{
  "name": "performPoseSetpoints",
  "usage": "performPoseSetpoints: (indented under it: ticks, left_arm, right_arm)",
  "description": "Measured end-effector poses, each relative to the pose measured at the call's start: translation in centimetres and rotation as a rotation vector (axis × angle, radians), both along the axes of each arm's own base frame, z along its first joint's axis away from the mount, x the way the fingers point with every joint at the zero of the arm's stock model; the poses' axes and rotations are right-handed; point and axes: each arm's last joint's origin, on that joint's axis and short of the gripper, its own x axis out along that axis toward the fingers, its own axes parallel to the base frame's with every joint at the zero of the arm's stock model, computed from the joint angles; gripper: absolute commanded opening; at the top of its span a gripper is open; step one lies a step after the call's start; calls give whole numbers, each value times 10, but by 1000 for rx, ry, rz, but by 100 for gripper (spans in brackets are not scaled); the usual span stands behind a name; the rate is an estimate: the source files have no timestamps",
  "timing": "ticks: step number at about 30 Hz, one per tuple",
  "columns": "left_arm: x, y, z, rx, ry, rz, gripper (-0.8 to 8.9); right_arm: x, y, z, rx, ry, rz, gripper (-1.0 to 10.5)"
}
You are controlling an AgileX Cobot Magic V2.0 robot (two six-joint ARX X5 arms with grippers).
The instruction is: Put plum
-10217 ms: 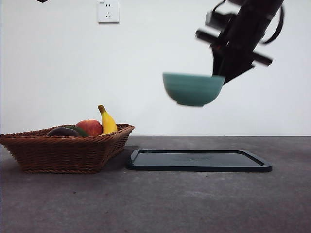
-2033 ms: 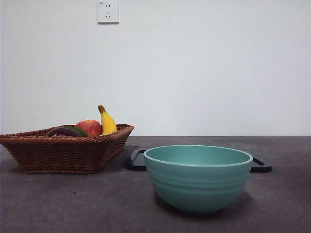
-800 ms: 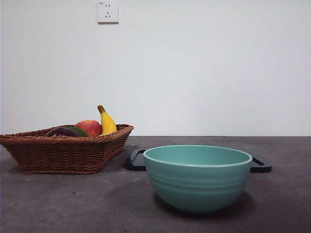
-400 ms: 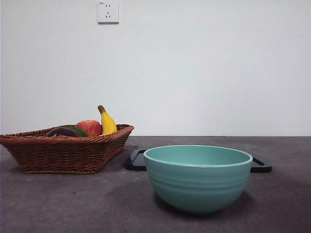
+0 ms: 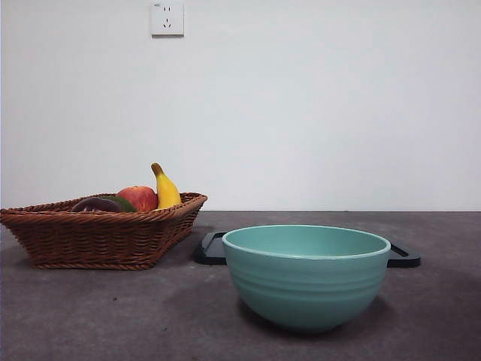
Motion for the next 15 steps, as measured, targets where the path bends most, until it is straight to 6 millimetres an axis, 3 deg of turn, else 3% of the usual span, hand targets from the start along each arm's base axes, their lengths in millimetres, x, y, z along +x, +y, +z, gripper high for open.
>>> performPoseSetpoints:
  ticks: [15]
  left_arm:
    - [0,0,0,0,0,0,7]
  right_arm:
    - [-1,0,-4,23,49,-12,5]
